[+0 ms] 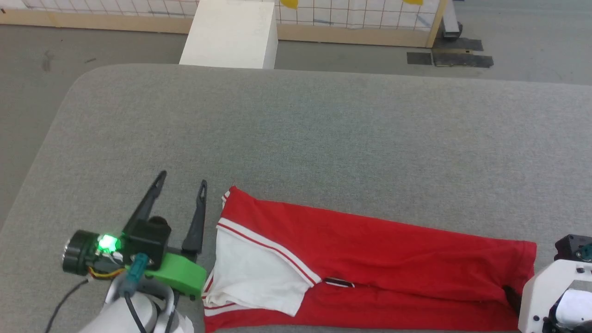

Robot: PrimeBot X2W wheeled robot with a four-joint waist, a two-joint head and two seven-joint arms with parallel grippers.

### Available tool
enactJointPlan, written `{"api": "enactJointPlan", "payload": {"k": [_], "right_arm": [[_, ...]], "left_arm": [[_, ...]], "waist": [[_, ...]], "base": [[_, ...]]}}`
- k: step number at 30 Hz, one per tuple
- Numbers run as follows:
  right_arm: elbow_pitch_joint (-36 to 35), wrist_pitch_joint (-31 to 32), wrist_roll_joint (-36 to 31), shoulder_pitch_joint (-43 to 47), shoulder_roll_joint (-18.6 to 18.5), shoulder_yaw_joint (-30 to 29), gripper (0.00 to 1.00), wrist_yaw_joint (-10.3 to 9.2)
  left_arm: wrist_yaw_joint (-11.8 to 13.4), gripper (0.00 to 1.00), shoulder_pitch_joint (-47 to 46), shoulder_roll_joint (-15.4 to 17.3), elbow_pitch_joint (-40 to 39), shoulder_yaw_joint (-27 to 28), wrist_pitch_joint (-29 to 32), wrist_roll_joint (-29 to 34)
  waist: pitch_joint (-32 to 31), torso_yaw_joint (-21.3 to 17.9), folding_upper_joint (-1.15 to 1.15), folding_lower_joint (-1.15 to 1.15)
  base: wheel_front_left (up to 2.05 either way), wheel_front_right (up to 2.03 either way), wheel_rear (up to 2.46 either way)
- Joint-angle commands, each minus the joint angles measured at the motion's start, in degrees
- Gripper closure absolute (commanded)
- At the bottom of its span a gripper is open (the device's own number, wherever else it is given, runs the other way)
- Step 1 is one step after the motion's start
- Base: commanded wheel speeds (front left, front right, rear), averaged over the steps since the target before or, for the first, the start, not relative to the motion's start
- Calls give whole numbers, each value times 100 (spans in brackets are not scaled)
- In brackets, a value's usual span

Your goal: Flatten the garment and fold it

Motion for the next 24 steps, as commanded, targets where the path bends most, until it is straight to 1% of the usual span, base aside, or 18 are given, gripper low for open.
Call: {"api": "enactJointPlan", "payload": {"k": [1,4,8,9,14,16,20,24], "right_arm": [[69,-33,-64,-101,31,-10,0,-6],[183,-55,-108,-112,68,-55,0,-6],[274,107,0,-28,113,132,0,-6],[243,252,147,57,156,273,100,-6],[155,248,219,55,200,264,100,-6],[100,178,223,41,132,331,100,-6],[35,55,302,-13,-115,246,100,-6],[79,-65,311,-84,-507,15,100,-6]], "left_arm": [[-29,0,159,-74,-15,38,-43,93],[-146,0,261,-182,-14,142,-43,218],[-249,0,341,-317,37,308,-44,310],[-348,0,369,-401,88,412,-44,383],[-504,0,420,-488,207,574,-44,418],[-557,0,452,-507,270,636,-44,425],[-658,0,513,-540,360,720,-44,437],[-742,0,548,-570,410,773,-44,446]], "waist": [[70,59,0,0],[137,104,0,0],[194,150,0,0],[223,154,0,0],[195,120,0,0],[141,101,0,0],[32,61,0,0],[-48,37,0,0]], "base": [[0,0,0],[0,0,0],[0,0,0],[0,0,0],[0,0,0],[0,0,0],[0,0,0],[0,0,0]]}}
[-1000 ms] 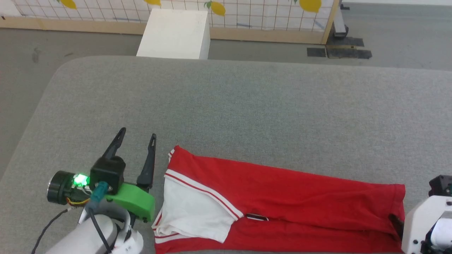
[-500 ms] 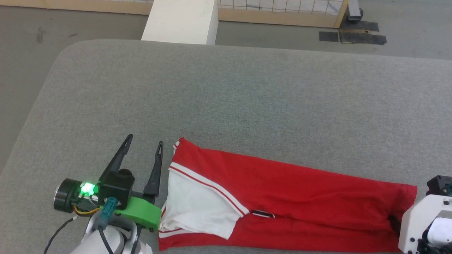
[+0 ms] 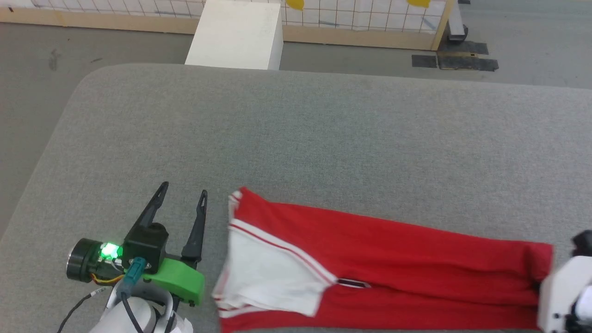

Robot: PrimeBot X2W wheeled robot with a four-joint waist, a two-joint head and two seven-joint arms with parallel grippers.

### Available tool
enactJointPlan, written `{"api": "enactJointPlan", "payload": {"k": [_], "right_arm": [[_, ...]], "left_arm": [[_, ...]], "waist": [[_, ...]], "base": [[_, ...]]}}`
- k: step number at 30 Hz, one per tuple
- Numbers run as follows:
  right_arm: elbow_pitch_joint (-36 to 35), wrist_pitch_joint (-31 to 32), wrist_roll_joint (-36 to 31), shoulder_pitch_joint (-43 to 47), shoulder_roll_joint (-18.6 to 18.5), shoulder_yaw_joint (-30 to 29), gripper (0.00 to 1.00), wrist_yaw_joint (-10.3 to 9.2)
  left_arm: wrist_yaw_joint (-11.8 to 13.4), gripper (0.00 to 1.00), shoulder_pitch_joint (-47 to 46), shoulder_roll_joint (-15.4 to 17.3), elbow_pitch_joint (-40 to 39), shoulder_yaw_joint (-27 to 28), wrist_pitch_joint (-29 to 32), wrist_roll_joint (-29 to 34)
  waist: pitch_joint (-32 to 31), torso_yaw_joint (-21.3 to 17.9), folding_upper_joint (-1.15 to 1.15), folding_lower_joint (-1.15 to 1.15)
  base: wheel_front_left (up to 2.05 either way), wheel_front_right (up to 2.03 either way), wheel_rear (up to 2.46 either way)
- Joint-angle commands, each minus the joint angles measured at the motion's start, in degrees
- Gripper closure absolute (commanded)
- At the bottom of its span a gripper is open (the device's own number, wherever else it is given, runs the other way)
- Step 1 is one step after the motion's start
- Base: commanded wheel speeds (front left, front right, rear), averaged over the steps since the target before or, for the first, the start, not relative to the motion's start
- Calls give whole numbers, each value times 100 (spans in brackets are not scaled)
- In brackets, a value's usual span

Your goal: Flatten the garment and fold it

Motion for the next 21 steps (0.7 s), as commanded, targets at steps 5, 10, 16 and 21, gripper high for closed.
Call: {"api": "enactJointPlan", "payload": {"k": [5,10,16,21], "right_arm": [[287,-323,-54,-144,-540,-468,100,-10],[512,-422,23,-164,-687,-581,100,-10],[57,-100,568,-6,-745,-93,100,-10],[-784,599,1161,293,-798,476,100,-10]], "left_arm": [[-108,0,115,-63,56,80,-43,86],[-140,0,179,-69,99,121,-43,57],[-169,0,310,-78,158,146,-43,-6],[-233,0,347,-113,231,86,-38,-49]], "waist": [[-87,-27,0,0],[-176,-40,0,0],[-374,-95,0,0],[-594,-65,0,0]], "base": [[0,0,0],[0,0,0],[0,0,0],[0,0,0]]}}
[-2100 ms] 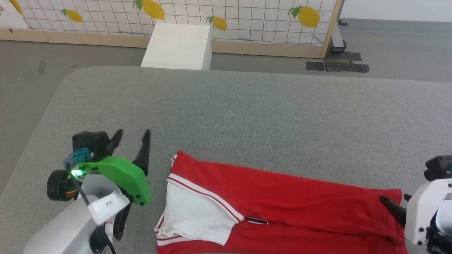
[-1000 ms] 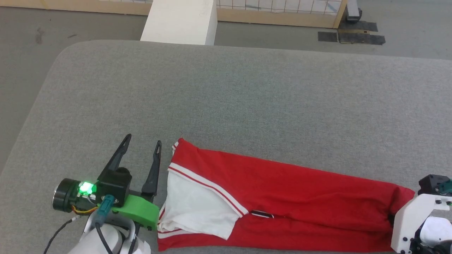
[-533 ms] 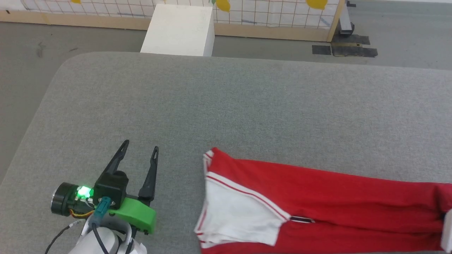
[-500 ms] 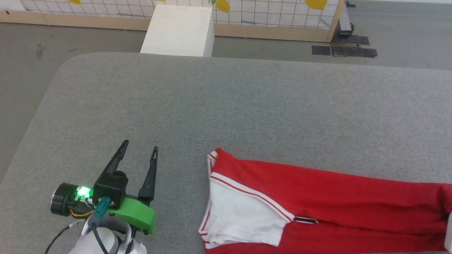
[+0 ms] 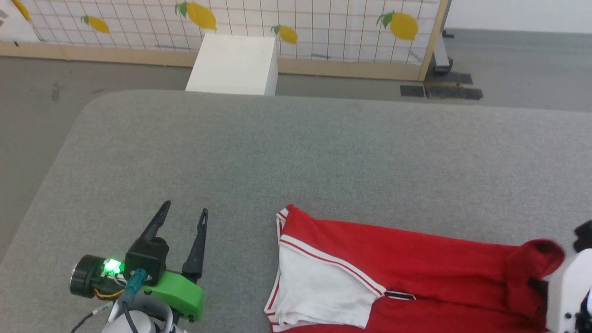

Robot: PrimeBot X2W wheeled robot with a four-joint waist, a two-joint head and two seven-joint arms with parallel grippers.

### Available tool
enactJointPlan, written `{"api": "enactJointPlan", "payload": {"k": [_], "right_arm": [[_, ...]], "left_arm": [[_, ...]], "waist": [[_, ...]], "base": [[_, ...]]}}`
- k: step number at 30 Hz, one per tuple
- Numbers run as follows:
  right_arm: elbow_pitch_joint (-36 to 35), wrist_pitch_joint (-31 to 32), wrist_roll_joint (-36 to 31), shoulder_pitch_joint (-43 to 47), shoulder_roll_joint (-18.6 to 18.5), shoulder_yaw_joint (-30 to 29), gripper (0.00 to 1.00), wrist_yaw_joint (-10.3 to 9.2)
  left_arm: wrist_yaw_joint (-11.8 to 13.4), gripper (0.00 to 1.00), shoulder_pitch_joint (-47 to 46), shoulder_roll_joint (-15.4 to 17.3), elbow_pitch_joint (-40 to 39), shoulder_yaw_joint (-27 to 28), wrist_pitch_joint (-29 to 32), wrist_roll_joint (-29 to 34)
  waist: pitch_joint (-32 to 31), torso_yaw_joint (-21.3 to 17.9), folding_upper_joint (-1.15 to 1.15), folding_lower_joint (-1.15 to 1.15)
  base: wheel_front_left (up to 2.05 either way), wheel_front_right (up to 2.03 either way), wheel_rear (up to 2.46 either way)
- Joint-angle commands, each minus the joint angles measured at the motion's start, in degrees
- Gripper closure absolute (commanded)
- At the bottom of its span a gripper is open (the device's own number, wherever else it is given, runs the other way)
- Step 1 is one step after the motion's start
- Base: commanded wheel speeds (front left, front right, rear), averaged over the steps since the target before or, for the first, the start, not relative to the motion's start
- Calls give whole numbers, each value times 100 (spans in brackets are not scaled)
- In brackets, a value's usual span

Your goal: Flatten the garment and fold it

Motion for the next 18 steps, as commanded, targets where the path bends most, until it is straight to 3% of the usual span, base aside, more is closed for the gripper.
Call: {"api": "enactJointPlan", "payload": {"k": [1,4,9,13,18], "right_arm": [[-253,224,178,167,9,122,100,-8],[-684,629,415,301,118,272,100,-8],[-1146,1212,652,272,698,346,100,-8],[-1310,1574,691,98,1240,375,100,-8],[-1291,1864,890,-181,1557,379,100,-8]], "left_arm": [[-23,0,66,-33,6,-22,-35,-20],[-47,0,52,-52,28,-61,-23,-27],[-74,0,-4,-64,41,-122,10,-7],[-50,0,-60,-97,41,-148,11,27],[-72,0,-127,-123,63,-206,9,73]], "waist": [[-158,44,0,0],[-258,115,0,0],[-296,316,0,0],[-245,528,0,0],[-154,812,0,0]], "base": [[0,0,0],[0,0,0],[0,0,0],[0,0,0],[0,0,0]]}}
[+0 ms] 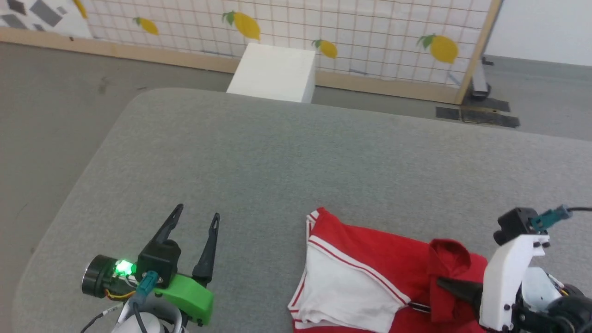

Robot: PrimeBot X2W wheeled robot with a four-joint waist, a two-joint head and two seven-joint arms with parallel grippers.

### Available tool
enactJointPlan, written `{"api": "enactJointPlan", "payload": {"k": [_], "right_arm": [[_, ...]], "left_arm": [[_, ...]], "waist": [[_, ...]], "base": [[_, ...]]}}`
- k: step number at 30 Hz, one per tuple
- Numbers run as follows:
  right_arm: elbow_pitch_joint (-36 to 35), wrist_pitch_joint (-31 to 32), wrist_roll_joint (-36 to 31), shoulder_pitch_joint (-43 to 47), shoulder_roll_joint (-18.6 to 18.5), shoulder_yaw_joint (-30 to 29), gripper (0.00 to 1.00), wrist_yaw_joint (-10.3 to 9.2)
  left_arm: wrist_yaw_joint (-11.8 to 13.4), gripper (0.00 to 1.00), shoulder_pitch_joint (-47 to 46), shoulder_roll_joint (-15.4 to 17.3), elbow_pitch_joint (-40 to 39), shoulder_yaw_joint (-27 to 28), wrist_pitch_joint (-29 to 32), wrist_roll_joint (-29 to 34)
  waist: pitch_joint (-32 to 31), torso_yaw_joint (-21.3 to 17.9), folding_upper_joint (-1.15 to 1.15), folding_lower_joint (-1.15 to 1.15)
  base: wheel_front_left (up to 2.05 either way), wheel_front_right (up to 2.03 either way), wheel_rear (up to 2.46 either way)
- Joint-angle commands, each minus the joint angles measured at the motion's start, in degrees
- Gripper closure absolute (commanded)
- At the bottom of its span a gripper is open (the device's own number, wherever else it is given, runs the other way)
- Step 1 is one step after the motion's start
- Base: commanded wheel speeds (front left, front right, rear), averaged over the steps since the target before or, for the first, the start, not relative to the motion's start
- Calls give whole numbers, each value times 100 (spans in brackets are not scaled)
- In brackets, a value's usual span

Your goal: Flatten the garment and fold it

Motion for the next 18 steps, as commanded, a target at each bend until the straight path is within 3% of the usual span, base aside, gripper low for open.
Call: {"api": "enactJointPlan", "payload": {"k": [1,7,18], "right_arm": [[36,49,156,-161,17,15,100,-6],[622,-194,1006,-425,26,321,100,-6],[1664,-881,954,-1157,27,762,100,-6]], "left_arm": [[-4,0,-93,-51,23,-21,-11,78],[23,0,-146,-116,62,-47,-25,142],[-31,0,-318,-257,121,-91,-47,254]], "waist": [[93,224,0,0],[181,548,0,0],[489,988,0,0]], "base": [[0,0,0],[0,0,0],[0,0,0]]}}
